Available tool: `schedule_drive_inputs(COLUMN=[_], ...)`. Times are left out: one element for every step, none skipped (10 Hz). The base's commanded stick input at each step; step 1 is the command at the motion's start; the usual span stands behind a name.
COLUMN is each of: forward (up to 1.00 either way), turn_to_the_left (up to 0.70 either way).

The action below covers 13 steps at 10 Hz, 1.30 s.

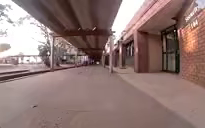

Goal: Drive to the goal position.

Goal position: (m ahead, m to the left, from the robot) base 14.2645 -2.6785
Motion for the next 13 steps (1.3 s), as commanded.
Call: schedule_drive_inputs(forward=[0.7, 0.7, 0.7, 0.7, 0.7, 0.7, 0.7, 0.7, 0.7, 0.7, 0.7, 0.7, 0.7], turn_to_the_left=[0.0, 0.0, 0.0, 0.0, 0.0, 0.0, 0.0, 0.0, 0.0, 0.0, 0.0, 0.0, 0.0])
